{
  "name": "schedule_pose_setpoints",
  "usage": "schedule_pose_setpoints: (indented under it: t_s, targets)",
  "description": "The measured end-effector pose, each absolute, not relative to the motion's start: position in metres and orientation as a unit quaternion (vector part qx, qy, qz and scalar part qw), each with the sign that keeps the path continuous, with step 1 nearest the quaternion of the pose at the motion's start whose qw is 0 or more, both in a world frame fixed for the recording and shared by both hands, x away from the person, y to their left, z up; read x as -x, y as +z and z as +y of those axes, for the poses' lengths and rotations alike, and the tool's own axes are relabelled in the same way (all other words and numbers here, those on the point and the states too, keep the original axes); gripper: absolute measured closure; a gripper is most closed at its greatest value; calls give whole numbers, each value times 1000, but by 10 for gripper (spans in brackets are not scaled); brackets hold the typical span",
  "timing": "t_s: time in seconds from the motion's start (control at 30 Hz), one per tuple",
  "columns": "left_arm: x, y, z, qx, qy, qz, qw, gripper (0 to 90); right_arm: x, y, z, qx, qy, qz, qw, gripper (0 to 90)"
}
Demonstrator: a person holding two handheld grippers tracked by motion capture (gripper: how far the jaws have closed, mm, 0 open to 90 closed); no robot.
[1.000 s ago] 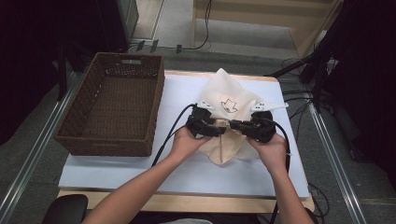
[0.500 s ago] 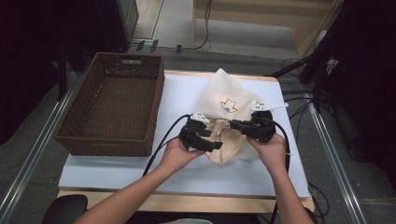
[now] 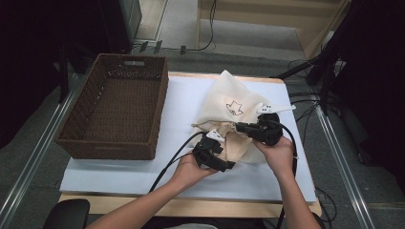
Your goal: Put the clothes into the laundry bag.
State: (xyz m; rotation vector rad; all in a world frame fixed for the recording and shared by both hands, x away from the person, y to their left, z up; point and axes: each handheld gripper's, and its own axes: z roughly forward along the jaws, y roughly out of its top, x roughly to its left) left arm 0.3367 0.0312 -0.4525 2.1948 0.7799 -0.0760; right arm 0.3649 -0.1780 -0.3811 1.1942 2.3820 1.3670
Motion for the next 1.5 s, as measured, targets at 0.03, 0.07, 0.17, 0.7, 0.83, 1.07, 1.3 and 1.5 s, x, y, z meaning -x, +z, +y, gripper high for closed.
schedule_pose_setpoints:
  t_s: [0.03,0.07,0.17,0.7,0.83,1.07,1.3,1.5]
  targets:
    - [-337,-454,30,-865,-30,307,397,238,-365,-381,-178,-399,455,793,74,885]
    - [-336,-456,29,-867,-25,305,393,235,-365,-381,-179,-398,455,793,74,885]
    - [-338,-462,25,-875,-13,297,382,223,-365,-381,-179,-402,455,791,73,885]
    - [-332,-471,15,-879,72,294,367,519,-366,-381,-182,-410,458,785,73,884]
    - [-334,-471,17,-879,80,299,363,632,-366,-381,-181,-410,458,785,73,884]
    - [-353,-469,28,-865,14,335,374,861,-366,-381,-181,-408,458,786,73,884]
    - [-366,-448,38,-839,13,358,410,885,-366,-381,-181,-409,458,786,72,884]
    - [-381,-430,48,-821,31,379,426,886,-366,-381,-181,-407,459,786,73,884]
